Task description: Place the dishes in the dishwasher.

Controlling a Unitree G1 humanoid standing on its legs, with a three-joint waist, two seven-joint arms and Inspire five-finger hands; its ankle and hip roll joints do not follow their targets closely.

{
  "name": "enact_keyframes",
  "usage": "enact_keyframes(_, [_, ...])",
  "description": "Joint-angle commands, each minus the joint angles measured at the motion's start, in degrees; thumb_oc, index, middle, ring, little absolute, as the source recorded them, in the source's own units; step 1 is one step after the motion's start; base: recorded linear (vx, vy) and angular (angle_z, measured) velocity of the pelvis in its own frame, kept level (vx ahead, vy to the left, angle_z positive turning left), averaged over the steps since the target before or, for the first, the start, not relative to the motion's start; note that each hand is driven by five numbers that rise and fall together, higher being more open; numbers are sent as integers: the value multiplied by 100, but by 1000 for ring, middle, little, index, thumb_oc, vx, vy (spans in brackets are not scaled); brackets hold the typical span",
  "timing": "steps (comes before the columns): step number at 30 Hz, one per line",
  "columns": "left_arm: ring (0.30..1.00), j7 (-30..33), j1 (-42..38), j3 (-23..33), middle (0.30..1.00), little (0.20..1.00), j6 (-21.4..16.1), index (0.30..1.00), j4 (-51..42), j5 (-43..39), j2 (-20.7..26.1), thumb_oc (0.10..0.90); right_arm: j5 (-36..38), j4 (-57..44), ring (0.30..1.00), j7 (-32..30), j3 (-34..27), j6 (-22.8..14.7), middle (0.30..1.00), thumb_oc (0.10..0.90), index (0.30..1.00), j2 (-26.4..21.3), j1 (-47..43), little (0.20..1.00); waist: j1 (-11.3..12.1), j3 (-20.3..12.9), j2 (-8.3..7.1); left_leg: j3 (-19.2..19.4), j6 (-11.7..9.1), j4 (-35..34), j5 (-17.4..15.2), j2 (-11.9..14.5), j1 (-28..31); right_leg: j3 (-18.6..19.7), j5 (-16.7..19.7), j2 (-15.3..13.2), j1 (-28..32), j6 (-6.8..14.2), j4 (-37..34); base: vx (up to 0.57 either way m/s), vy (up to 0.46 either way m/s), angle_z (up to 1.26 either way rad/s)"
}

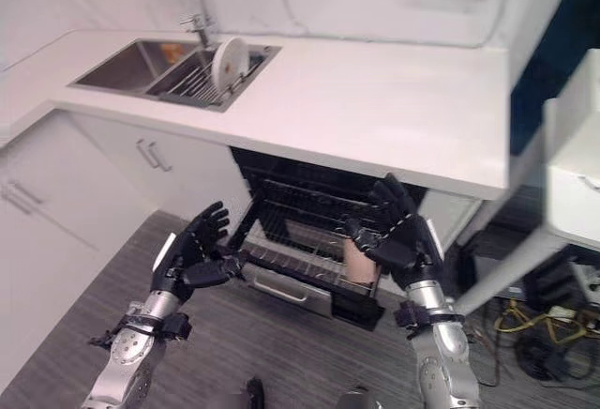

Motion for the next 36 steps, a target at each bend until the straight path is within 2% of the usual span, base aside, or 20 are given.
enact_keyframes(1, [900, 23, -298, 830, 900, 900, -712, 900, -972, 108, 487, 800, -86, -969, 900, -223, -343, -693, 900, 800, 900, -317, -475, 900, -234, -73, 18, -17, -308, -313, 1006, 502, -35, 272, 231, -314, 350, 341, -204, 147, 639, -9])
enact_keyframes(2, [900, -2, -298, 866, 900, 900, -721, 900, -970, 107, 505, 800, -91, -979, 900, -262, -388, -725, 900, 800, 900, -324, -456, 900, -248, -70, 22, 5, -325, -313, 1020, 517, -44, 280, 249, -397, 350, 378, -198, 163, 635, -5])
enact_keyframes(3, [900, -42, -330, 924, 900, 900, -795, 900, -912, 76, 629, 800, -27, -951, 900, -347, -524, -866, 900, 800, 900, -410, -452, 900, -330, -100, 27, 225, -344, -313, 782, 477, 24, 273, 391, -663, 402, 556, -298, 276, 811, 17])
enact_keyframes(4, [900, -99, -492, 973, 900, 900, -686, 900, -780, -58, 796, 800, 98, -893, 900, -400, -806, -1007, 900, 800, 900, -304, -356, 900, -353, -141, -59, 421, -377, -313, 532, 169, 105, 310, 862, -1228, 465, 794, -499, 297, 780, 16])
enact_keyframes(6, [900, -96, -574, 927, 900, 900, -608, 900, -744, 35, 827, 800, 188, -881, 900, -389, -928, -1010, 900, 800, 900, -131, -315, 900, -325, -142, -149, 571, -288, -313, 343, -113, 242, 285, 1388, -1609, 371, 783, -499, 239, 471, 14])
enact_keyframes(8, [900, -218, -506, 982, 900, 900, -610, 900, -755, 91, 895, 800, 267, -942, 900, -289, -1107, -908, 900, 800, 900, 34, -204, 900, -266, -135, -219, 917, -107, -313, 230, -315, 380, 99, 1514, -1714, 369, 677, -499, 199, 472, -10])
enact_keyframes(9, [900, -276, -387, 1122, 900, 900, -547, 900, -875, 122, 942, 800, 193, -967, 900, -244, -1143, -846, 900, 800, 900, 120, -205, 900, -131, -141, -173, 1130, 45, -313, 168, -389, 415, -265, 1421, -1525, 518, 561, -499, 167, 517, -20])
enact_keyframes(12, [900, -409, -216, 1449, 900, 900, -445, 900, -1100, -66, 1059, 800, -12, -1082, 900, -309, -1106, -843, 900, 800, 900, 122, -243, 900, 4, -189, -93, 1443, 300, -313, 21, -536, 473, -744, 975, -715, 538, 361, -158, 131, 412, -32])
enact_keyframes(15, [900, -194, -197, 1546, 900, 900, -451, 900, -1112, -64, 1078, 800, -55, -1085, 900, -372, -946, -905, 900, 800, 900, 22, -344, 900, -6, -218, -190, 1665, 475, -313, -171, -817, 503, -1132, 650, 340, 471, 124, -459, 142, 271, -19])
enact_keyframes(18, [900, -48, -210, 1401, 900, 900, -527, 900, -1100, 32, 909, 800, 126, -1099, 900, -283, -977, -1037, 900, 800, 900, -128, -296, 900, -217, -162, -417, 1418, 552, -313, -348, -1485, 505, -841, 496, 1064, -24, -76, -499, 145, 197, -17])
enact_keyframes(19, [900, -111, -251, 1378, 900, 900, -532, 900, -1106, 107, 850, 800, 163, -1158, 900, -220, -1074, -1156, 900, 800, 900, -131, -198, 900, -371, -184, -469, 1368, 663, -313, -425, -1672, 504, -748, 567, 1082, -242, -165, -499, 84, 103, 34])
enact_keyframes(22, [900, -197, -316, 1232, 900, 900, -545, 900, -965, 97, 708, 800, 117, -1169, 900, -275, -1165, -1414, 900, 800, 900, -184, -86, 900, -483, -243, -564, 1298, 655, -313, -458, -1847, 749, -646, 530, 1030, -372, -280, -499, 101, 36, 86])
enact_keyframes(23, [900, -263, -332, 1183, 900, 900, -418, 900, -913, 2, 662, 800, 89, -1202, 900, -315, -1238, -1501, 900, 800, 900, -270, -46, 900, -496, -262, -640, 1362, 536, -313, -146, -1925, 1024, -675, 450, 937, -289, -361, -499, 196, 40, 43])
enact_keyframes(24, [900, -420, -359, 1049, 900, 900, -21, 900, -599, -85, 607, 800, 107, -1210, 900, -300, -1315, -1567, 900, 800, 900, -365, 17, 900, -505, -235, -764, 1247, 290, 390, 356, -1903, 931, -581, 414, 796, -165, -437, -499, 231, 59, 33])
enact_keyframes(25, [900, -475, -359, 993, 900, 900, 201, 900, -416, -85, 605, 800, 84, -1199, 900, -277, -1292, -1559, 900, 800, 900, -387, 6, 900, -490, -219, -781, 1137, 270, 527, 464, -1869, 753, -468, 400, 801, -107, -437, -499, 242, 87, 43])
enact_keyframes(27, [900, -639, -351, 807, 900, 900, 678, 900, 101, 36, 575, 800, -42, -1211, 900, -301, -1203, -1422, 900, 800, 900, -436, -142, 900, -463, -216, -750, 989, 365, 309, 413, -1782, 467, -126, 357, 899, -51, -401, -499, 207, 163, 23])
enact_keyframes(29, [900, -770, -269, 698, 900, 900, 838, 900, 412, 87, 540, 800, -126, -1250, 900, -369, -1135, -1293, 900, 800, 900, -485, -286, 900, -398, -221, -683, 916, 380, -209, 426, -1728, 459, 102, 301, 985, -25, -344, -499, 253, 277, -60])
enact_keyframes(30, [900, -869, 41, 483, 900, 900, 1207, 900, 908, 24, 453, 800, -175, -1277, 900, -467, -915, -1075, 900, 800, 900, -592, -550, 900, -194, -136, -463, 339, 224, -313, 581, -1515, -196, 651, 115, 1267, 146, -287, -499, 319, 371, -82])
enact_keyframes(32, [900, -922, 259, 285, 900, 900, 1286, 900, 1616, 196, 277, 800, -135, -1241, 900, -548, -710, -1037, 900, 800, 900, -672, -751, 900, 19, -71, -389, -121, 120, -313, 873, -1462, -670, 1082, -25, 1381, 307, -283, -499, 333, 339, -108])
enact_keyframes(36, [900, -1023, 347, 21, 900, 900, 1177, 900, 3154, 410, -65, 800, -92, -1220, 900, -653, -673, -1188, 900, 800, 900, -714, -727, 900, -40, -151, -354, 246, 187, -313, 483, -1319, -637, 876, -49, 1177, 323, -193, -499, 129, 178, -106])
